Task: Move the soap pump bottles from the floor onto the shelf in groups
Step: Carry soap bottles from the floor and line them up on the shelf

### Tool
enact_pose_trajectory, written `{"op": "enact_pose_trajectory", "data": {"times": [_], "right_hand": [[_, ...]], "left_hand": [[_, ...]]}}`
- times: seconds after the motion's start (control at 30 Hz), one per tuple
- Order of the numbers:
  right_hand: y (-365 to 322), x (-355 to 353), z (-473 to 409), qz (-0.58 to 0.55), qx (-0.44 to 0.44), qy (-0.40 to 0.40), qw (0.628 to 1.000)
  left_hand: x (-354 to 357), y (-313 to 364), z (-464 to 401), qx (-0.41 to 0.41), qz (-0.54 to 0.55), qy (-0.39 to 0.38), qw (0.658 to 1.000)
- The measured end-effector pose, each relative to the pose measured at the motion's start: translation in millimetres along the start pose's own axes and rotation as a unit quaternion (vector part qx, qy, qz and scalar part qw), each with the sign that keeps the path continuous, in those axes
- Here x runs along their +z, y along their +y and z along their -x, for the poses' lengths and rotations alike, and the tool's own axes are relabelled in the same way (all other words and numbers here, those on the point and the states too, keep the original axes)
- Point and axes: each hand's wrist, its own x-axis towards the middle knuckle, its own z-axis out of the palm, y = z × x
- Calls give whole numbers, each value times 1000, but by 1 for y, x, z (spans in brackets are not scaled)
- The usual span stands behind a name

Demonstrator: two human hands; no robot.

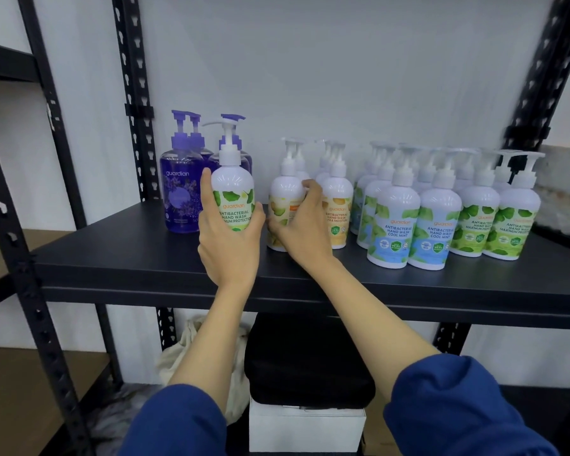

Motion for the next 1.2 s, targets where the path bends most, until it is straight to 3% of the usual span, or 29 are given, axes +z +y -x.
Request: {"op": "enact_pose_trajectory", "data": {"times": [0.1,0.2,0.3,0.57,0.87,1.2], "right_hand": [[-2,-1,2,-14,-7,5,1000],[-6,1,0,83,-62,51,993],[-8,4,-3,144,-60,43,987],[0,-3,0,-15,4,2,1000],[-5,5,-3,135,-51,68,987],[-3,-5,3,33,5,44,998]], "left_hand": [[0,1,0,0,-1,1,1000],[0,1,1,2,2,2,1000],[1,0,0,2,3,3,1000],[1,0,0,-4,1,7,1000],[1,-1,1,2,0,7,1000],[0,0,1,-3,2,11,1000]]}}
